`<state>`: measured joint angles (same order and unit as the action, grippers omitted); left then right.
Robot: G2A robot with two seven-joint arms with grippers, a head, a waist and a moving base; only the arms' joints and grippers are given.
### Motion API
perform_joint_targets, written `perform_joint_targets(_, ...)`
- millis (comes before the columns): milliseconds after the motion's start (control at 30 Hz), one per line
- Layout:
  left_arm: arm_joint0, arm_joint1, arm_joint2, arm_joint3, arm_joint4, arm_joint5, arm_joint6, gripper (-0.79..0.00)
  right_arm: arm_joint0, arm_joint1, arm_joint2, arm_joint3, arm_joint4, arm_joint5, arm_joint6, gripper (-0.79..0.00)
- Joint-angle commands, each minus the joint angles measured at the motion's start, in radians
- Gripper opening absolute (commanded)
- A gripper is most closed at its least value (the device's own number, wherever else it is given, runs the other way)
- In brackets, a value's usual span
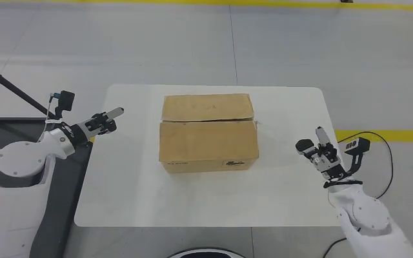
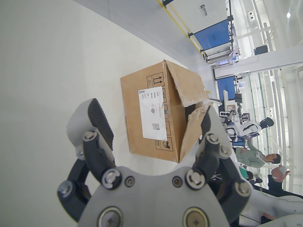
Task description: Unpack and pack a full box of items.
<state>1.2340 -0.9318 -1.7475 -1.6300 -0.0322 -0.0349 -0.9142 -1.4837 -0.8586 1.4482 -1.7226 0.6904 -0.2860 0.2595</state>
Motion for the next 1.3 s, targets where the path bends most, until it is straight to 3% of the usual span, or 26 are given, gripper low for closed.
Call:
perform_joint_targets(0, 0.000, 0.000, 0.000, 0.000, 0.000, 0.000, 0.000, 0.000, -0.032, -0.008, -0.015, -0.020, 0.167, 0.041, -0.011, 0.000)
perform_joint_targets(233, 0.000, 0.000, 0.000, 0.000, 0.000, 0.000, 0.000, 0.000, -0.105, -0.029, -0.038, -0.092, 0.329, 0.104, -0.065, 0.000)
perform_joint_targets(433, 0.000, 0.000, 0.000, 0.000, 0.000, 0.000, 0.000, 0.000, -0.087, -0.051, -0.090, -0.097, 0.236, 0.054, -0.171, 0.000)
perform_joint_targets(867, 0.000, 0.000, 0.000, 0.000, 0.000, 0.000, 0.000, 0.000, 0.059, -0.120, -0.258, 0.016, 0.113, 0.004, -0.419, 0.000)
perform_joint_targets(1067, 0.000, 0.000, 0.000, 0.000, 0.000, 0.000, 0.000, 0.000, 0.113, -0.148, -0.291, 0.056, 0.098, 0.009, -0.497, 0.000)
perform_joint_targets(1267, 0.000, 0.000, 0.000, 0.000, 0.000, 0.000, 0.000, 0.000, 0.123, -0.154, -0.295, 0.057, 0.096, 0.010, -0.497, 0.000)
